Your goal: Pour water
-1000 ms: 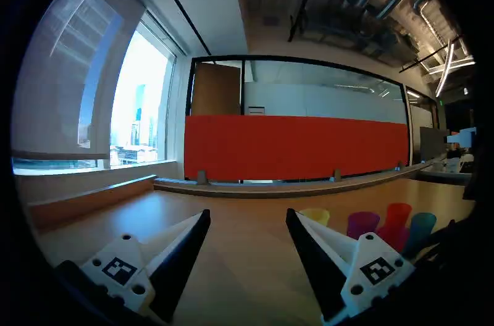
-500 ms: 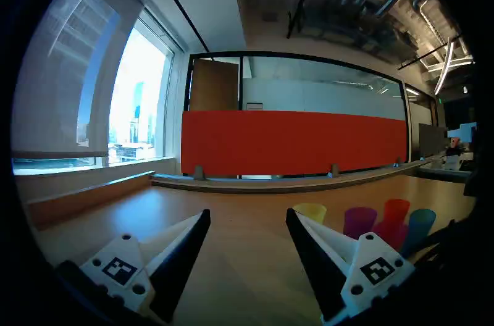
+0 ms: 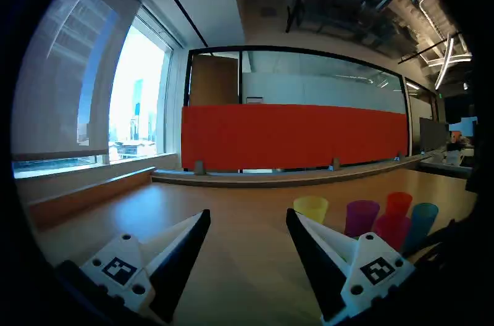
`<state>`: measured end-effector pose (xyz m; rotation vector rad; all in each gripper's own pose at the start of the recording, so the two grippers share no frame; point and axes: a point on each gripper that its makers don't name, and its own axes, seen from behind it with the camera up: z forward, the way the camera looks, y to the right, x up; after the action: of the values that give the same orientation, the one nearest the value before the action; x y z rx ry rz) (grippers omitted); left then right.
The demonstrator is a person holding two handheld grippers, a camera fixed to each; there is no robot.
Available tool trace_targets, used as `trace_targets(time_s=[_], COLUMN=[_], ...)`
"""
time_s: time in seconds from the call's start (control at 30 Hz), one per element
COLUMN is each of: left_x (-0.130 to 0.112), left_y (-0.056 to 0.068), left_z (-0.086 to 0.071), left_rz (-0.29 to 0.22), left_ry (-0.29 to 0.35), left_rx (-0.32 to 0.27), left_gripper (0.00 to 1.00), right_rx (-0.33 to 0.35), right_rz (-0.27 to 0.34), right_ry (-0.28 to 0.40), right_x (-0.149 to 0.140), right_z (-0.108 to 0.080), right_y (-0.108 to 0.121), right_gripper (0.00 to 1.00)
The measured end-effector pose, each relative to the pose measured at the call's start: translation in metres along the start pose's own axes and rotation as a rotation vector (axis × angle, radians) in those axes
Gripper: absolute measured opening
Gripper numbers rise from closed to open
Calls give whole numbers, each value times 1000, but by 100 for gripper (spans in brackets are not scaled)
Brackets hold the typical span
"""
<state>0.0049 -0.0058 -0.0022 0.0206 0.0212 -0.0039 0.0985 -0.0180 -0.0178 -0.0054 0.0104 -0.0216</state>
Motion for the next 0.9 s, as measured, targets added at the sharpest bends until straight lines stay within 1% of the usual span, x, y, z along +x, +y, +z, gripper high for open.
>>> trace_targets(time_s=[0.17,0.5,0.67,0.9], left_x=[-4,-4,-4,-5], left_y=[-2,-2,-1,-1], left_z=[2,2,2,3], left_rz=[1,3,3,4], left_ry=[-12,-19,-21,-21], left_rx=[8,8,8,8], left_gripper=[91,90,91,91], right_rx=[0,6,3,-14], right_rz=[-2,-2,-4,-24], right_ry=[0,1,6,20], right_x=[1,2,3,2], right_z=[0,-1,-2,-5], right_y=[0,-2,0,6], right_gripper=[97,97,97,97])
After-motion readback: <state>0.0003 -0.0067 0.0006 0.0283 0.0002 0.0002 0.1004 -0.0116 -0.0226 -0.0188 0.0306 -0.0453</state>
